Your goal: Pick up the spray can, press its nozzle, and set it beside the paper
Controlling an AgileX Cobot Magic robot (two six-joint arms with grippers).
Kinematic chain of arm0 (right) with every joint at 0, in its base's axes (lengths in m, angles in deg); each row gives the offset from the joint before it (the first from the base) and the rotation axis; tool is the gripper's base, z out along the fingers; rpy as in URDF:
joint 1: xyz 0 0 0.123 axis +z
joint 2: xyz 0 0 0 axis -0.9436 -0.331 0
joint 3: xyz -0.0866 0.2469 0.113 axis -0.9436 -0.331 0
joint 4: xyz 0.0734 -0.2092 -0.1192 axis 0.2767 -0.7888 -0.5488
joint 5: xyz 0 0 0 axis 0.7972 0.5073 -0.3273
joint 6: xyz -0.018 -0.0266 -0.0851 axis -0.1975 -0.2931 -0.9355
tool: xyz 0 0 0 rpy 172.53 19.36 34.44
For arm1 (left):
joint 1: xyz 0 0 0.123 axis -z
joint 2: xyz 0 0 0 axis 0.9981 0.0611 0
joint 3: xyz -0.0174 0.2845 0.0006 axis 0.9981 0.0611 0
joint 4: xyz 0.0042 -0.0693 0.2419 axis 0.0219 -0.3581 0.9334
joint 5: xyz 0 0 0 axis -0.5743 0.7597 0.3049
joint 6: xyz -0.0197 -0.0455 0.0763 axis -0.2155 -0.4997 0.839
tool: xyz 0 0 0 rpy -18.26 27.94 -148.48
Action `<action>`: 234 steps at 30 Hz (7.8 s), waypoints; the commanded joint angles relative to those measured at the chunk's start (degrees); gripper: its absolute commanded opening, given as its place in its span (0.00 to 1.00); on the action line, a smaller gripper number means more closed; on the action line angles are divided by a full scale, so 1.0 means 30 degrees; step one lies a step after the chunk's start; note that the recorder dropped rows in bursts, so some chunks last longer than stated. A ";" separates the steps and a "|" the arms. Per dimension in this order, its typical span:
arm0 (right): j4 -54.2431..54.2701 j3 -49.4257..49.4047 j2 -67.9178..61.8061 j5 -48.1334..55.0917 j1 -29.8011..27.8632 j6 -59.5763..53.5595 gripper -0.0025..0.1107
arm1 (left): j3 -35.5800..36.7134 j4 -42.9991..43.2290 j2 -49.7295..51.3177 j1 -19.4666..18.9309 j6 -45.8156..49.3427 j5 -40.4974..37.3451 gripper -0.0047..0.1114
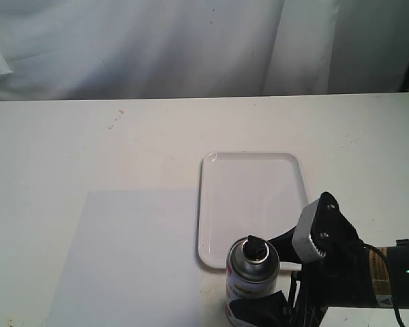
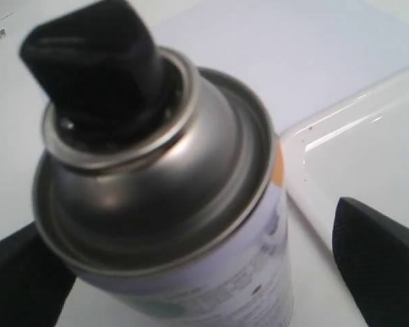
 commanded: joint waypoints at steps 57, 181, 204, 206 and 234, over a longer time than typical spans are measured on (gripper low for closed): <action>0.5527 -0.1891 -0.2314 -0.3636 0.0388 -0.6841 0.80 | 0.0086 0.0000 -0.0089 -0.0014 0.0015 0.0120 0.04; 0.6484 1.3865 -0.0723 2.5803 1.1868 -0.6364 0.02 | 0.0086 0.0000 -0.0089 -0.0014 0.0015 0.0120 0.04; 0.8894 1.3865 -0.0723 2.4705 1.2600 -0.8539 0.02 | 0.0086 -0.1027 -0.0089 -0.0014 -0.0078 1.0613 0.04; 0.9170 1.3865 -0.0801 2.4632 1.2728 -0.9415 0.02 | 0.0086 -0.1027 -0.0089 -0.0014 -0.0078 1.1620 0.04; 0.7778 1.4421 -0.2466 2.6613 1.4099 -0.9360 0.02 | -0.4586 -0.3399 0.4442 -0.0014 -1.1339 0.2374 0.04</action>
